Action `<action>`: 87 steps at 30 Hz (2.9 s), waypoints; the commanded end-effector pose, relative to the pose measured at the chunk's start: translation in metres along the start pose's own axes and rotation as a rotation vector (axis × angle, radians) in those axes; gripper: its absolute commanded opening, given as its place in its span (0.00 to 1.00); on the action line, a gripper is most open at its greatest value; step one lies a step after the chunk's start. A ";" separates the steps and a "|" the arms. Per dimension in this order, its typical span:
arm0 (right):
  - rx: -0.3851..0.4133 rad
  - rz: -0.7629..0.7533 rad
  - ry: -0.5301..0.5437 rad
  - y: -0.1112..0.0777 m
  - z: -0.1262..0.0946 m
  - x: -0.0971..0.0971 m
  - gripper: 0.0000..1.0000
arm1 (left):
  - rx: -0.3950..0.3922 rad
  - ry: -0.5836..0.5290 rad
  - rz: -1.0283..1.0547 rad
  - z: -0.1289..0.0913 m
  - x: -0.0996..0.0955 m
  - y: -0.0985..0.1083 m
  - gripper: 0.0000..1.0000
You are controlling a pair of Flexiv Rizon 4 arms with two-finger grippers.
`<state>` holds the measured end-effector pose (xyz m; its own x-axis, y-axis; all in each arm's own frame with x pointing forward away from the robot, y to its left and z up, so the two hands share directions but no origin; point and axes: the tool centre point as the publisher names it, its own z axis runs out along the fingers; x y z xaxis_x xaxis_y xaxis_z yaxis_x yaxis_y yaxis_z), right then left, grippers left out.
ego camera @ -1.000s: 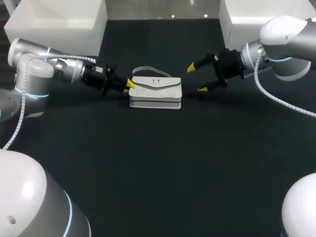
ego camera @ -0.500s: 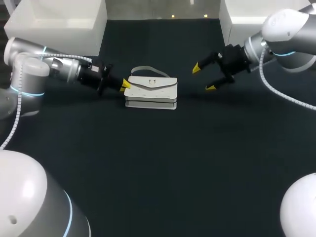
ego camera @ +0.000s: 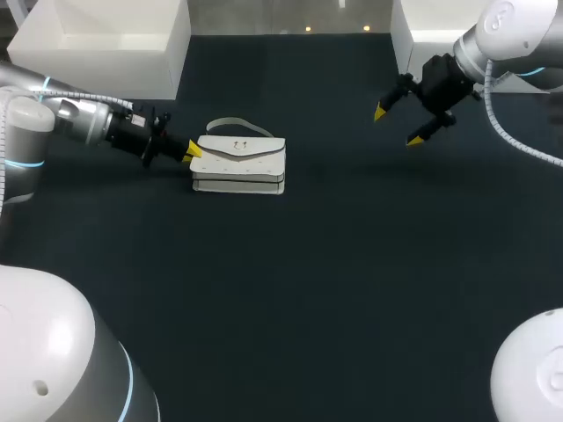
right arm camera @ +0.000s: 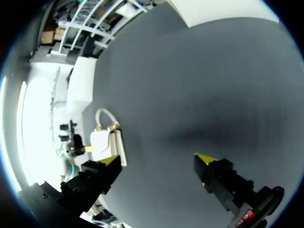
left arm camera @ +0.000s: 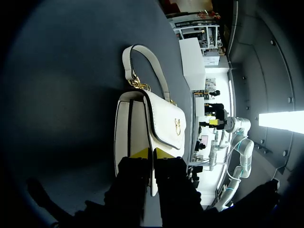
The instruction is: Pick up the bag, open it, inspect its contents, close it, and place it on the opposite side
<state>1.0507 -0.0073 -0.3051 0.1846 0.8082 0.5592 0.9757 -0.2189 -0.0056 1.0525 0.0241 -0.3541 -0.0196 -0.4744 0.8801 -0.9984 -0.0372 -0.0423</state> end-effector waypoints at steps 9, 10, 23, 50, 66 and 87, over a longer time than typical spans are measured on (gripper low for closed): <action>-0.041 0.001 -0.071 -0.010 -0.002 0.005 1.00 | 0.049 -0.025 0.022 -0.043 -0.019 0.009 0.00; -0.041 0.001 -0.071 -0.010 -0.002 0.005 1.00 | 0.050 -0.032 0.025 -0.047 -0.021 0.009 0.00; -0.171 -0.174 -0.290 -0.001 -0.041 -0.017 1.00 | 0.049 -0.110 0.049 -0.091 -0.046 0.003 0.00; -0.224 -0.196 -0.387 0.015 -0.065 -0.034 1.00 | 0.017 -0.049 0.100 -0.178 -0.101 -0.051 0.00; -0.224 -0.196 -0.387 0.015 -0.065 -0.034 1.00 | -0.057 -0.055 0.085 -0.224 -0.123 -0.099 0.00; -0.224 -0.196 -0.387 0.015 -0.065 -0.034 1.00 | -0.175 -0.079 0.059 -0.272 -0.143 -0.106 0.00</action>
<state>1.0525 -0.0745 -0.2710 0.0691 0.9803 0.1850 0.9555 -0.1184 0.2702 1.1393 0.3242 -0.3444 -0.0697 -0.6322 0.7717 -0.9225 -0.2536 -0.2911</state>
